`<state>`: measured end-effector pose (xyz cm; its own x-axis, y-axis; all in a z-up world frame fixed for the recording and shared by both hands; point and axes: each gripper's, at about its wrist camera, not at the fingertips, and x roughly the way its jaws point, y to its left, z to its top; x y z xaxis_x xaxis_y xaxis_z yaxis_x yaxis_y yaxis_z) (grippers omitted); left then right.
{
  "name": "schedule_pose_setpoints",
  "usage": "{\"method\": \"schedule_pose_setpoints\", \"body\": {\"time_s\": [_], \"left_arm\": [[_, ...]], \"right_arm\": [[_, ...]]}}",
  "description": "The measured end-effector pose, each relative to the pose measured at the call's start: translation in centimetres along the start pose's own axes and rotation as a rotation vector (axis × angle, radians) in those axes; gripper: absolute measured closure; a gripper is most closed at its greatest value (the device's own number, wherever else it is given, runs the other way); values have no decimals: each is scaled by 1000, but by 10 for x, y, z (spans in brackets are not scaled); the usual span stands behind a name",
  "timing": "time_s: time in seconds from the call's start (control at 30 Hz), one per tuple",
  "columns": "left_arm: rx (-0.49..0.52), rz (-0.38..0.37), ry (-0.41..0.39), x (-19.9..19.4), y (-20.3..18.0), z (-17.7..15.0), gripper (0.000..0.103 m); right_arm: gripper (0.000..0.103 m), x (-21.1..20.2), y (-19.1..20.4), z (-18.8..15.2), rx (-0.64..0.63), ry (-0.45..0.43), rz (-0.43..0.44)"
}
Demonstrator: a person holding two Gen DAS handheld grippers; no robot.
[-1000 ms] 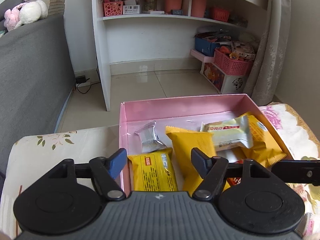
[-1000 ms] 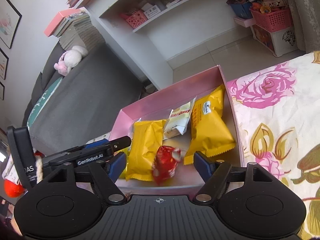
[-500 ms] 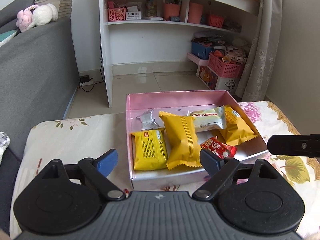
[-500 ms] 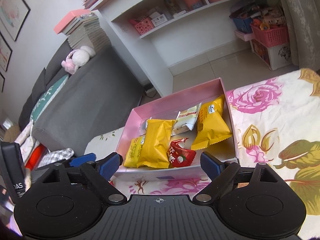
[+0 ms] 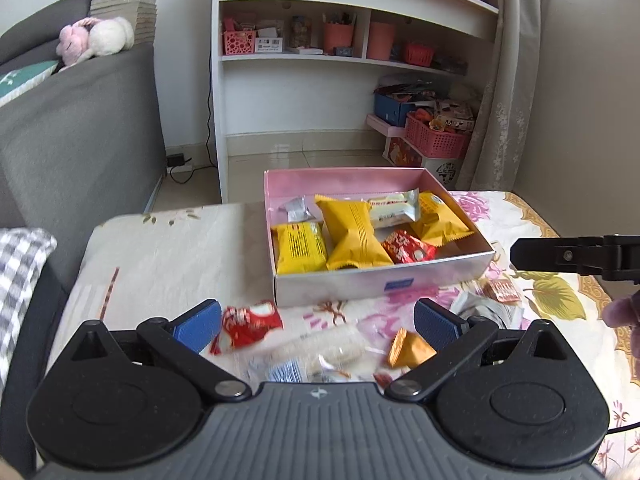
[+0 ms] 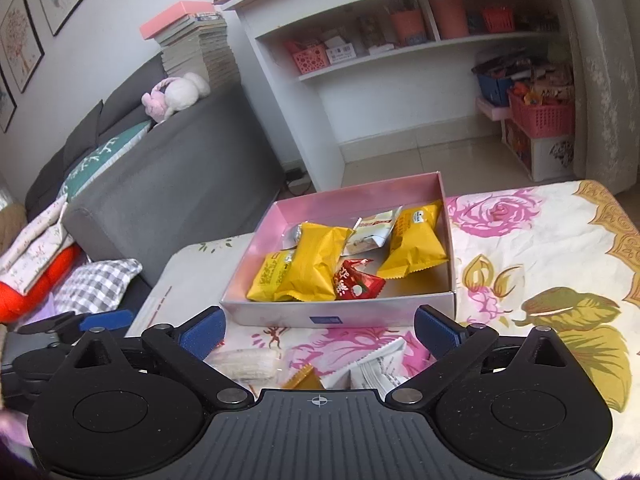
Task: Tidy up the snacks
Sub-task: 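Move both grippers back over the snack pile, then grasp the white pecan-print bag with the left gripper while the right grasps a white printed bag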
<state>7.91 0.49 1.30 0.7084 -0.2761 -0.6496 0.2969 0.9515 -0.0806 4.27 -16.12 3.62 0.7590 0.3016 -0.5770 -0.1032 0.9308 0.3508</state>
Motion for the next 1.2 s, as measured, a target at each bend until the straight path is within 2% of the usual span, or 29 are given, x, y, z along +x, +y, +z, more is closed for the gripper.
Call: {"method": "schedule_pose_setpoints", "body": {"time_s": [0.1, 0.33, 0.63, 0.9, 1.1, 1.2], "left_arm": [[-22, -47, -32, -3, 2, -16, 0], [82, -108, -37, -4, -4, -43, 0], [168, -208, -13, 8, -18, -67, 0], [235, -228, 21, 19, -35, -76, 2], [232, -225, 27, 24, -40, -75, 10], [220, -224, 35, 26, -40, -74, 18]], "right_arm": [[1, -4, 0, -11, -38, -38, -30], [0, -16, -7, -32, -165, -99, -59], [0, -4, -14, -57, -289, -13, -56], [0, 11, -17, -61, -310, 33, -59], [0, 26, -17, -60, -304, 51, -58], [0, 34, -16, -58, -300, 59, -63]]}}
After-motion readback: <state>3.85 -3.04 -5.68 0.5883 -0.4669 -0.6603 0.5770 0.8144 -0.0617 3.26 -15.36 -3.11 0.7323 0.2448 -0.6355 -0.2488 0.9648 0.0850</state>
